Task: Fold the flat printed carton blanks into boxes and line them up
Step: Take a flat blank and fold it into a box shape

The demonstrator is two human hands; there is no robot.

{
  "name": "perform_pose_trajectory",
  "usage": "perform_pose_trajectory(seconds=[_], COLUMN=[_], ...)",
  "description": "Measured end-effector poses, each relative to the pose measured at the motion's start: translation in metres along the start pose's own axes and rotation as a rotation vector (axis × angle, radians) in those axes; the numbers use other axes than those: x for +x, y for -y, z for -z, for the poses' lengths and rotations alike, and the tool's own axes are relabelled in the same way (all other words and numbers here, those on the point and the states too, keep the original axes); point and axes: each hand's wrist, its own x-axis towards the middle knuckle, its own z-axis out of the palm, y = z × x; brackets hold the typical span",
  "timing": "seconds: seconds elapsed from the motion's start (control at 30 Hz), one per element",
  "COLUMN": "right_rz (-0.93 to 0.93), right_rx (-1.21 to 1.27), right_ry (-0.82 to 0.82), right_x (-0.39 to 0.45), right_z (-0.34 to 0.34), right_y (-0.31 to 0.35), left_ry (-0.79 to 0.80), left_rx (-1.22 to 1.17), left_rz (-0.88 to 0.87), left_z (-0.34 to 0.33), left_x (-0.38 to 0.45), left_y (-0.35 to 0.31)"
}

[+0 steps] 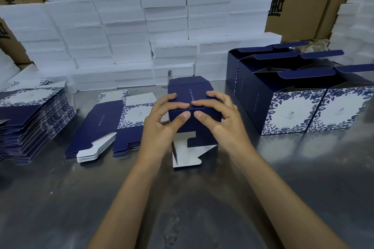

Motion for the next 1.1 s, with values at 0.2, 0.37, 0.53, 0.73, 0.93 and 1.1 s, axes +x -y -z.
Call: perform_pose_trajectory(seconds=[0.2,0.37,0.53,0.73,0.93,1.1], right_rz=[0.002,-0.019,-0.026,-0.022,-0.137,-0.536], right_rx=[0.003,0.116,0.11,0.176,0.307,0.373], right_ry=[-0.019,0.084,0.054,0.087,0.067,-0.157], right_x=[0.001,0.006,0.006,0.008,0.011,0.016], right_z=[-0.003,0.012,0.011,0.02,0.024,0.026], right_y=[-0.002,-0.007,-0.007,-0.01,-0.02,-0.027], left_ry=[-0.026,0.021,0.011,-0.002,-0.047,-0.227], left_rx=[0.021,-0.009,-0.021,-0.079,-0.056,-0.113], left_rz=[-0.011,0.037,0.044,0.04,0.031,0.047], left_z=[-0.002,0.007,0.005,0.003,0.005,0.009], left_x=[-0.002,0.0,-0.002,-0.002,-0.002,-0.001], left_y=[-0.002,-0.004,-0.007,-0.007,-0.004,0.0])
